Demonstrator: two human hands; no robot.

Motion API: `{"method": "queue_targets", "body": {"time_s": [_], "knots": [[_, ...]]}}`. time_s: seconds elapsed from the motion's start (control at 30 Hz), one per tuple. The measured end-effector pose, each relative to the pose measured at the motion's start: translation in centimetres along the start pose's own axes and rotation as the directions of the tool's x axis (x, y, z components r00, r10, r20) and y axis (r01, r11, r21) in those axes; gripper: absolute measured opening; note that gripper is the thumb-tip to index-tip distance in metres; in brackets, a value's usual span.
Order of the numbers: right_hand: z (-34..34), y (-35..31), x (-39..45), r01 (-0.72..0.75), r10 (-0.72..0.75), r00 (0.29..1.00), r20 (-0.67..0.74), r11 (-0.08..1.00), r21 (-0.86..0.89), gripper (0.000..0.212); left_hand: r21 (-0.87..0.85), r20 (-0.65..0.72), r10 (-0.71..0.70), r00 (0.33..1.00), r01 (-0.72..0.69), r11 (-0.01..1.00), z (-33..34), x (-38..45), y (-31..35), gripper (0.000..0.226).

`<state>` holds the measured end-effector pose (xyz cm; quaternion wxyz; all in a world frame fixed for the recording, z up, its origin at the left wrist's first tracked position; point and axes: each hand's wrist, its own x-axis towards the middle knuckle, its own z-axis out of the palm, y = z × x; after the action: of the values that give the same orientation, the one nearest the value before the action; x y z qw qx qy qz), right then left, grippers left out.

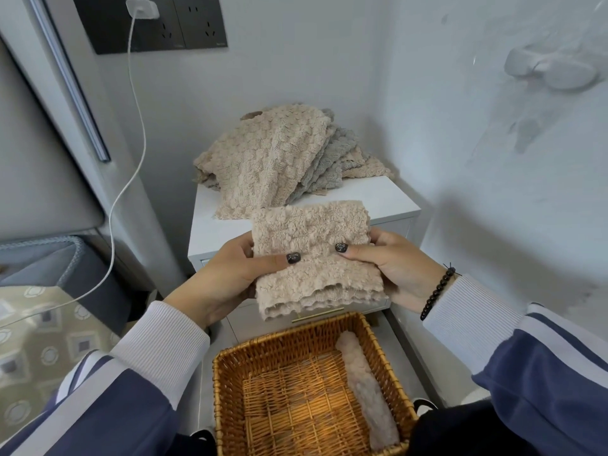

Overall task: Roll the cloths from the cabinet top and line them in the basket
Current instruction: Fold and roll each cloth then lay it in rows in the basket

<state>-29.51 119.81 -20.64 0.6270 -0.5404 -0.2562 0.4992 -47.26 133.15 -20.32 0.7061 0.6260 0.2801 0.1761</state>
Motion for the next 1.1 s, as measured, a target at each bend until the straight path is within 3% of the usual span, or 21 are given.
{"method": "queue_targets", "body": {"time_s": [0.3, 0.37, 0.53, 0.63, 0.73, 0.83, 0.9, 0.97, 1.07, 1.1], "knots": [[-1.8, -0.6, -0.5, 0.024, -0.047, 0.994, 0.099, 0.976, 0.216, 0.099, -0.286, 0.175, 0.115, 0.978, -0.061, 0.956, 0.0, 0.4, 0.1, 0.073], [-2.3, -0.7, -0.5, 0.036, -0.072, 0.988, 0.135, 0.968, 0.248, 0.093, -0.333, 0.214, 0.136, 0.967, -0.059, 0.941, 0.1, 0.4, 0.1, 0.074], [-2.6, -1.2, -1.3, 0.065, -0.102, 0.987, 0.121, 0.958, 0.28, 0.034, -0.413, 0.306, 0.177, 0.935, -0.037, 0.91, 0.2, 0.6, 0.0, 0.072], [-2.8, -1.5, -1.4, 0.059, -0.089, 0.992, 0.087, 0.951, 0.305, 0.037, -0.415, 0.337, 0.18, 0.924, -0.026, 0.91, 0.5, 0.6, 0.0, 0.068], [-3.0, -1.4, -1.3, 0.018, -0.04, 0.998, 0.057, 0.944, 0.33, 0.047, -0.406, 0.344, 0.124, 0.931, 0.028, 0.913, 0.9, 0.8, 0.1, 0.049], [-3.4, -1.2, -1.4, 0.031, -0.031, 0.999, -0.006, 0.944, 0.329, 0.03, -0.357, 0.312, 0.057, 0.948, 0.062, 0.932, 1.2, 1.1, 0.1, 0.036], [-3.8, -1.0, -1.4, 0.035, -0.017, 0.997, -0.074, 0.968, 0.247, 0.02, -0.246, 0.259, 0.003, 0.966, 0.063, 0.967, 1.6, 1.2, 0.0, 0.034], [-4.3, -0.6, -1.4, 0.009, -0.002, 0.997, -0.081, 0.996, 0.092, 0.023, -0.113, 0.195, -0.04, 0.98, 0.062, 0.992, 2.0, 1.5, -0.3, 0.038], [-4.6, -0.1, -1.6, -0.004, 0.001, 1.0, -0.019, 0.987, -0.158, 0.024, 0.039, 0.227, -0.057, 0.972, 0.049, 0.998, 2.5, 2.0, -1.0, 0.055], [-4.7, 0.1, -1.7, 0.014, -0.017, 1.0, -0.016, 0.979, -0.202, 0.023, 0.06, 0.248, -0.065, 0.967, 0.051, 0.997, 2.5, 2.1, -1.2, 0.05]]}}
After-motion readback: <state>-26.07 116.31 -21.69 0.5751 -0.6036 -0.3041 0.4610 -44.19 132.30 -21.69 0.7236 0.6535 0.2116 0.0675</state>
